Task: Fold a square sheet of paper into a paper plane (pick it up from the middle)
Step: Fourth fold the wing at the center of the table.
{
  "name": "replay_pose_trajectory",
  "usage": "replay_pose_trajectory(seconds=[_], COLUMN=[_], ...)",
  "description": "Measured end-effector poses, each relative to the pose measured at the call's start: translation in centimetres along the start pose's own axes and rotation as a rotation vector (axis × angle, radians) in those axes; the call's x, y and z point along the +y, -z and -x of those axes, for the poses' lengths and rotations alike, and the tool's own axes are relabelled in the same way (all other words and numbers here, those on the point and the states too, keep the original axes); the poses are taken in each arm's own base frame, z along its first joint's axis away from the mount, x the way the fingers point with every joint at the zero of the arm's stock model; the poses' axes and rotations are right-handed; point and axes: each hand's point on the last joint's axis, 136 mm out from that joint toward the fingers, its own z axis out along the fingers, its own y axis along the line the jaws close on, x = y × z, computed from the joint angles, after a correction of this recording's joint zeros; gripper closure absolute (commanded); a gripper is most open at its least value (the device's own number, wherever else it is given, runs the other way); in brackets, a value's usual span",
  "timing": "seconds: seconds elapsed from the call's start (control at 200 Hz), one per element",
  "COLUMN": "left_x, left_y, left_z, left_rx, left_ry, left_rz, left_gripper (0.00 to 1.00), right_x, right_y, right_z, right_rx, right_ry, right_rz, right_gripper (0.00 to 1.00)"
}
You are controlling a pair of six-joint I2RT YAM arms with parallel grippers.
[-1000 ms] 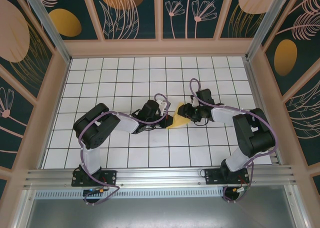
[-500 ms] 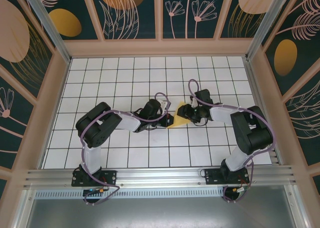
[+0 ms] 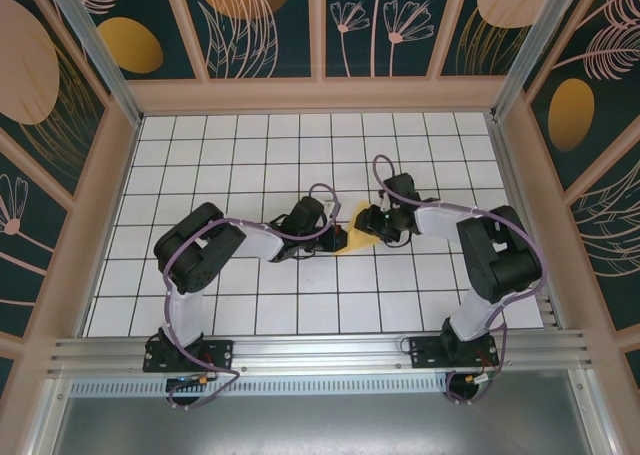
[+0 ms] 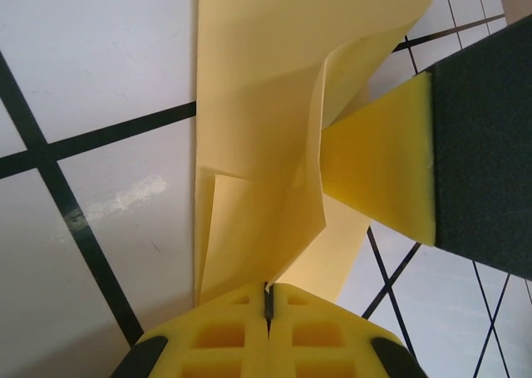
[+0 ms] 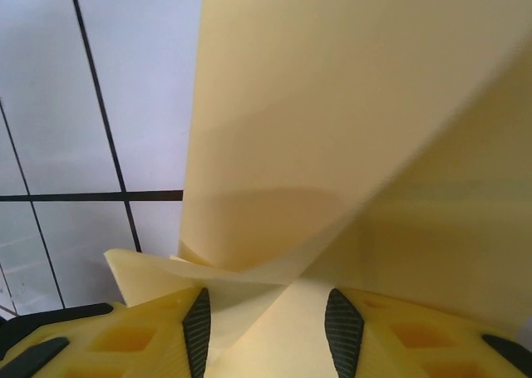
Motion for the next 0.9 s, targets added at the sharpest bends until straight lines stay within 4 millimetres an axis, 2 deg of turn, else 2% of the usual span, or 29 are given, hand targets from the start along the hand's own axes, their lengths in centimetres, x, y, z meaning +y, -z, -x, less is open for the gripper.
replay_pose_trajectory(seconds=[0.125, 0.285, 0.415, 0.55, 0.691, 0.901], left_x=[0.1, 0.0, 0.0, 0.0, 0.1, 0.0], left_y=[0.0, 0.0, 0.0, 0.0, 0.0, 0.0], left_z=[0.0, 0.1, 0.2, 0.1, 0.1, 0.1], left_rx=[-0.002, -0.002, 0.0, 0.003, 0.005, 0.005], left_ry=[0.001, 0.0, 0.0, -0.001, -0.012, -0.034], left_rz=[0.004, 0.004, 0.006, 0.009, 0.011, 0.01], left_gripper=[1.0, 1.0, 1.0, 1.0, 1.0, 1.0], right_x=[-0.3, 0.0, 0.4, 1.7, 3.0, 2.1], right_y=[-0.1, 0.1, 1.2, 3.2, 4.1, 4.4], right_z=[0.1, 0.1, 0.4, 1.5, 3.1, 5.6], right_rx=[0.006, 0.001, -0.025, -0.073, -0.082, -0.049], right_ry=[-0.019, -0.013, -0.003, 0.01, -0.012, -0.15], right_rz=[-0.024, -0.008, 0.008, 0.04, 0.043, -0.029], right_gripper=[0.6, 0.56, 0.52, 0.52, 0.51, 0.5])
